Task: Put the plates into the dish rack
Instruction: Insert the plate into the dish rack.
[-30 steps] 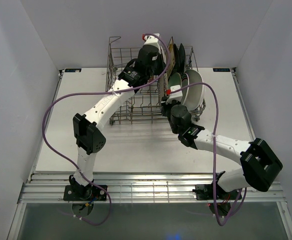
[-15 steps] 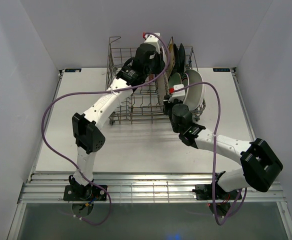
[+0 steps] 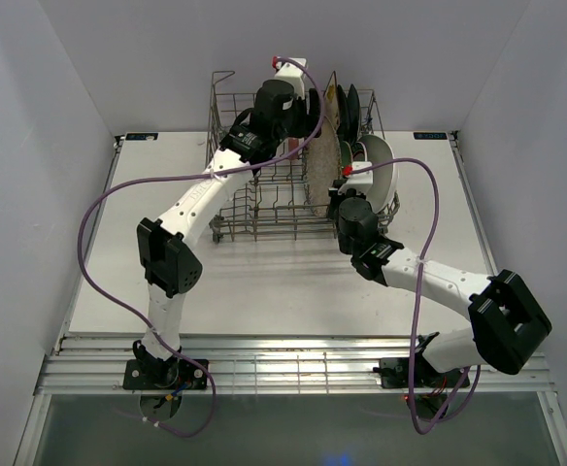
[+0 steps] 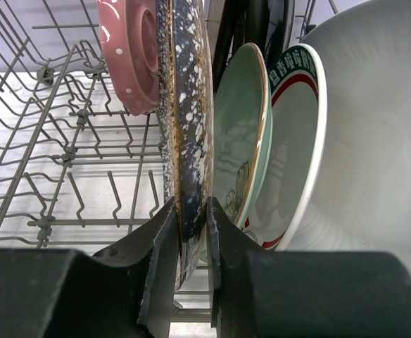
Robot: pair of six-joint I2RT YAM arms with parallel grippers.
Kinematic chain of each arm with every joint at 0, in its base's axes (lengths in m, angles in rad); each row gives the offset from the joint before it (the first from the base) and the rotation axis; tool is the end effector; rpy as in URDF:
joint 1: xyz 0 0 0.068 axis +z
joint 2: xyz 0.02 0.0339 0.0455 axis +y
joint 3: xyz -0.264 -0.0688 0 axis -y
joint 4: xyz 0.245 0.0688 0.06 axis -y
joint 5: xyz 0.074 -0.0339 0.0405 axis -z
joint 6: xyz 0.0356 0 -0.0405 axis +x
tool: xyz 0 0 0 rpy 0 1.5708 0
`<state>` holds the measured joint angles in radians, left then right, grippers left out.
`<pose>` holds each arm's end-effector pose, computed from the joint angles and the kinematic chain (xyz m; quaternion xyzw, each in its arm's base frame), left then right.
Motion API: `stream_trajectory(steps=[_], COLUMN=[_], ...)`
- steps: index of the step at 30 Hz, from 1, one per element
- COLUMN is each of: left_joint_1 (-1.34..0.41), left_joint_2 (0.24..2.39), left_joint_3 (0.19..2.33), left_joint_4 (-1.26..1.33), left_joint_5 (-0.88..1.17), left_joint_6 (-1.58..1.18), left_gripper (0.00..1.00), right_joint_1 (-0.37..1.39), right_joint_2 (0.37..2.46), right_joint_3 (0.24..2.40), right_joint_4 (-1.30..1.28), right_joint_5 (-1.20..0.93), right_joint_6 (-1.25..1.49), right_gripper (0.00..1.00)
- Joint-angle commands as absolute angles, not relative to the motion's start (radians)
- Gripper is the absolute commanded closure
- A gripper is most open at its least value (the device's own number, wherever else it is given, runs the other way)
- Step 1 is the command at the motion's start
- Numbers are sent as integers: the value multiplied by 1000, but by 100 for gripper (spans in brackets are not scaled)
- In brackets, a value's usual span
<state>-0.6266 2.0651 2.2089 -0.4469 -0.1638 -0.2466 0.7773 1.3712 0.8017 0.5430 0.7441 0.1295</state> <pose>0.3949 -0.2787 0.4078 0.1041 0.7978 -0.1899 0.5628 0.2354 0.1978 0.2880 0.0280 0.7134 0.0506 0.6984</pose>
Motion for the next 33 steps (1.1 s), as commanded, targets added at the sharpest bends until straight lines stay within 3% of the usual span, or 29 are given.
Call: stream_trajectory(steps=[1,25,33], left_joint_1=[-626,-626,-626], left_joint_2=[2016,1727,1559], left_joint_3=[2237,1953,1760], left_joint_4=[-439,-394,-298], left_joint_5=[-160,-132,-156], left_joint_6=[-233,-178,-132], left_gripper=[19,9,7], right_joint_1=[788,788,788], right_joint_2=[1325,1267,1241], right_joint_3=[805,788,785], right_joint_4=[606,563,551], right_joint_5=[753,802,805], right_joint_6=[195,215,209], right_gripper=[91,63,47])
